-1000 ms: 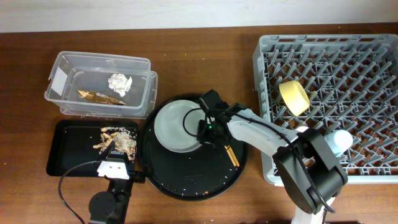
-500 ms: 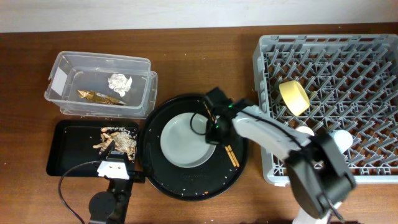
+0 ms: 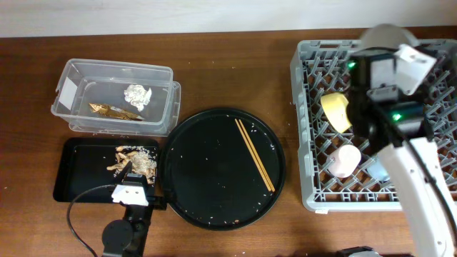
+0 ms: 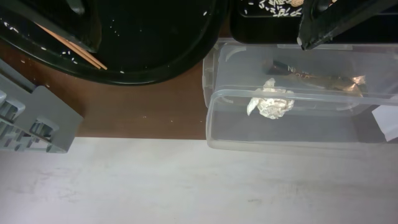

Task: Sort waste into correct bins and load items into the dishwasher rack
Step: 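Grasp the white plate edge with the right gripper and stand it in the rack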

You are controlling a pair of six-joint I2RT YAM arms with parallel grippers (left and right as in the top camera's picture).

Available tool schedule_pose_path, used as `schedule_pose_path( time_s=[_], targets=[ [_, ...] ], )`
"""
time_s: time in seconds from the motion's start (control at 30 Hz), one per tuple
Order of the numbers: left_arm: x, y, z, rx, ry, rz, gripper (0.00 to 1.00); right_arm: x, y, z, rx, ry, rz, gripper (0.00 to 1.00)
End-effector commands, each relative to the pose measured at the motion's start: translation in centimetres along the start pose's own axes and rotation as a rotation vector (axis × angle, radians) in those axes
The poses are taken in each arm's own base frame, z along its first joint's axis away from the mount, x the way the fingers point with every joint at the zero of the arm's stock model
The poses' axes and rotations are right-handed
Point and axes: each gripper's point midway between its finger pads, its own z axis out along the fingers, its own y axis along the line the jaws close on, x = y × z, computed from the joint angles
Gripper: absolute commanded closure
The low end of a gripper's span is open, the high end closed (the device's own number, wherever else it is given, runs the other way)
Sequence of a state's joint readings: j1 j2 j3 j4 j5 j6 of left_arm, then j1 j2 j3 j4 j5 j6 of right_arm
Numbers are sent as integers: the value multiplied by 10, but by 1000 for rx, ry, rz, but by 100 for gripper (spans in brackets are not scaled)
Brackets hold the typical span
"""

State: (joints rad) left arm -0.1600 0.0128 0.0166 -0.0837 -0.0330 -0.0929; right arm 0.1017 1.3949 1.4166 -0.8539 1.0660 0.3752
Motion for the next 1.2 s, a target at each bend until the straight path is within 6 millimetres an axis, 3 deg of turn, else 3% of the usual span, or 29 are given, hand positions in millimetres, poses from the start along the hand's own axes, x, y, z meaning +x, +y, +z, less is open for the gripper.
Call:
schedule_pose_path(
  time_s=[0.0,0.13,0.23,0.43,0.5,0.53,0.57,0.6,0.7,0.83,0.93,1.03,1.1,1.17],
  targets=[
    [1,0,0,6,-2,15,0,0,-25,31,201,10,-94,96],
    [1,0,0,6,-2,15,0,21,-6,70,260,83,-233,96],
    [1,0,0,6,-2,15,0,38,15,85,263,118,-317,96],
    [1,0,0,6,-2,15,0,63,62,84,195,134,-439,96],
    [1,0,0,6,-2,15,0,68,68,85,187,140,-475,95],
    [1,0,0,6,-2,15,0,70,70,85,186,143,-489,86],
    [1,0,0,6,-2,15,0,71,70,86,185,144,-499,68],
    [1,0,0,6,-2,15,0,70,70,85,184,145,-508,57],
    [1,0,0,6,-2,15,0,65,73,77,164,126,-499,47],
    [1,0,0,6,-2,15,0,51,106,20,-60,51,-460,41],
    [1,0,0,6,-2,15,0,62,142,-44,-374,49,-492,37],
    [1,0,0,6,-2,15,0,118,184,-133,-840,195,-605,35],
    [1,0,0,6,-2,15,0,160,197,-177,-1056,387,-605,36],
    [1,0,0,6,-2,15,0,193,203,-200,-1158,533,-626,41]
  ],
)
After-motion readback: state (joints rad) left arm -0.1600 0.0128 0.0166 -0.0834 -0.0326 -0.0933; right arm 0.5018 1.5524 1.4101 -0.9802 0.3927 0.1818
